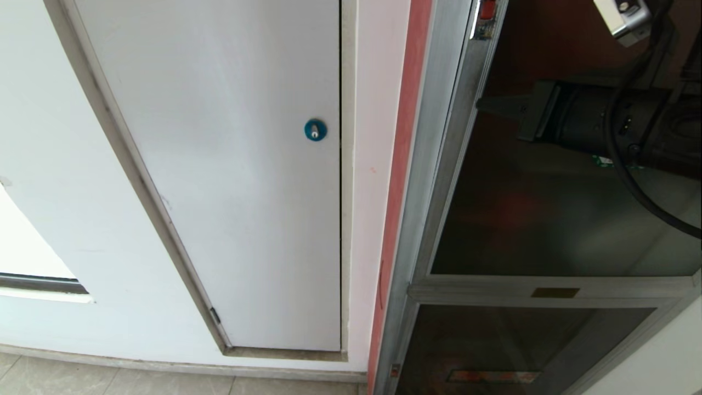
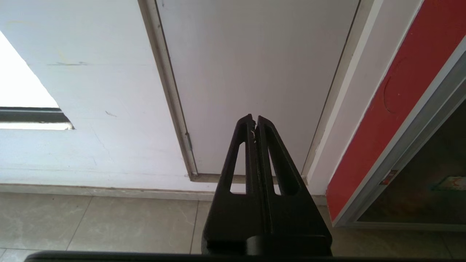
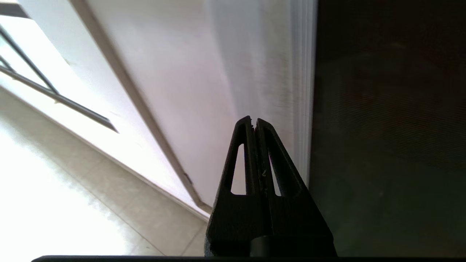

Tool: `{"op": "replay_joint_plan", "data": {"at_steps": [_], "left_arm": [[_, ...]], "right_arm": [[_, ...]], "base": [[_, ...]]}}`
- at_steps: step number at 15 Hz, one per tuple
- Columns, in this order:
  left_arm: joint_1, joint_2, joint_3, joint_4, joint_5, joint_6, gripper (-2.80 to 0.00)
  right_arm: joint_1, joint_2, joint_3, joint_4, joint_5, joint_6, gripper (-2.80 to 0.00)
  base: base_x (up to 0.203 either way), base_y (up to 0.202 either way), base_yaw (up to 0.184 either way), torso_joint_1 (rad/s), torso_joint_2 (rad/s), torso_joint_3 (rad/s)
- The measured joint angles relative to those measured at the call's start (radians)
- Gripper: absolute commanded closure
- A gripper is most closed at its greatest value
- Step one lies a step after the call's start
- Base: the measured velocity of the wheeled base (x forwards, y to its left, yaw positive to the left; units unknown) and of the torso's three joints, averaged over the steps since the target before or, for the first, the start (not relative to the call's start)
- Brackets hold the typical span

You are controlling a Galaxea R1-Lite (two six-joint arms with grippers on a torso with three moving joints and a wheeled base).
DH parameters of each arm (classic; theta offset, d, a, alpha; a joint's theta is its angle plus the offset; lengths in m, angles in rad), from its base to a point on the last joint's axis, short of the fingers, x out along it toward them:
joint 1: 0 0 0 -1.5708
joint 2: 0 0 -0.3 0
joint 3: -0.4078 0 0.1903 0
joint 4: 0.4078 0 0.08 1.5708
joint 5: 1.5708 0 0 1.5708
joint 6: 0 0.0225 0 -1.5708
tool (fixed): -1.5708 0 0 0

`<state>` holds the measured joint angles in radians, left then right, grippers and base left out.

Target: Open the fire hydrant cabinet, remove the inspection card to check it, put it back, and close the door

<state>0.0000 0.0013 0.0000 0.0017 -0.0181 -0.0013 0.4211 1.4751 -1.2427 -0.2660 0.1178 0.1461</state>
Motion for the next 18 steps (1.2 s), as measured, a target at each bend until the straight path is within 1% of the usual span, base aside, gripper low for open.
{"op": "replay_joint_plan", "data": {"at_steps": [2, 4, 6, 8, 9, 11, 15, 18], "left_arm": [[0.0, 0.0, 0.0, 0.0, -0.001, 0.0, 0.0], [0.0, 0.0, 0.0, 0.0, 0.0, 0.0, 0.0], [0.0, 0.0, 0.0, 0.0, 0.0, 0.0, 0.0], [0.0, 0.0, 0.0, 0.0, 0.0, 0.0, 0.0], [0.0, 0.0, 0.0, 0.0, 0.0, 0.0, 0.0], [0.0, 0.0, 0.0, 0.0, 0.0, 0.0, 0.0], [0.0, 0.0, 0.0, 0.0, 0.0, 0.0, 0.0], [0.0, 0.0, 0.0, 0.0, 0.0, 0.0, 0.0]], "right_arm": [[0.037, -0.052, 0.006, 0.002, 0.009, 0.019, 0.0], [0.062, -0.083, -0.02, 0.024, 0.012, 0.025, 0.0], [0.069, -0.098, -0.084, 0.072, 0.014, 0.063, 0.0], [0.071, -0.101, -0.18, 0.135, 0.023, 0.12, 0.0], [0.071, -0.098, -0.223, 0.167, 0.026, 0.131, 0.0], [0.071, -0.083, -0.314, 0.218, 0.027, 0.138, 0.0], [0.06, -0.029, -0.452, 0.306, 0.023, 0.139, 0.0], [0.039, 0.023, -0.525, 0.324, 0.026, 0.138, 0.0]], "base": [[0.0, 0.0, 0.0, 0.0, 0.0, 0.0], [0.0, 0.0, 0.0, 0.0, 0.0, 0.0], [0.0, 0.0, 0.0, 0.0, 0.0, 0.0], [0.0, 0.0, 0.0, 0.0, 0.0, 0.0], [0.0, 0.0, 0.0, 0.0, 0.0, 0.0], [0.0, 0.0, 0.0, 0.0, 0.0, 0.0], [0.0, 0.0, 0.0, 0.0, 0.0, 0.0], [0.0, 0.0, 0.0, 0.0, 0.0, 0.0]]}}
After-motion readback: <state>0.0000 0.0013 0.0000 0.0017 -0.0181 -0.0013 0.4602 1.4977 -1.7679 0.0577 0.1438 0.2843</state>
